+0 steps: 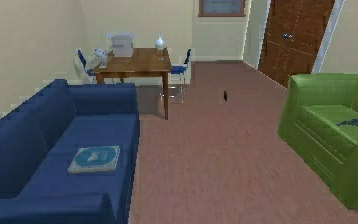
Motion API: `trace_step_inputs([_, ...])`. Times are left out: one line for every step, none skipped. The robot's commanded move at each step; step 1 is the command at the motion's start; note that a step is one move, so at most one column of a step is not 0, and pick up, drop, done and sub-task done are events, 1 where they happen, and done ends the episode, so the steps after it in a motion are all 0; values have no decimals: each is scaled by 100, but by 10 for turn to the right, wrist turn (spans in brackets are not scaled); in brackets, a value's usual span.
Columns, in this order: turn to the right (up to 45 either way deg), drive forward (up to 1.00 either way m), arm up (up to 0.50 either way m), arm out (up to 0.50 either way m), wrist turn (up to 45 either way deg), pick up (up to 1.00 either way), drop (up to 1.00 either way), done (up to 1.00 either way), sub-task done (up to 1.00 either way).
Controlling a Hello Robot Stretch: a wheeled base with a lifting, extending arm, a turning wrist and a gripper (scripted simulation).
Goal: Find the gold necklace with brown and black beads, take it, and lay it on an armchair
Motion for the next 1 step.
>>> trace_step_inputs([-30, 0, 0, 0, 0, 0, 0, 0, 0])
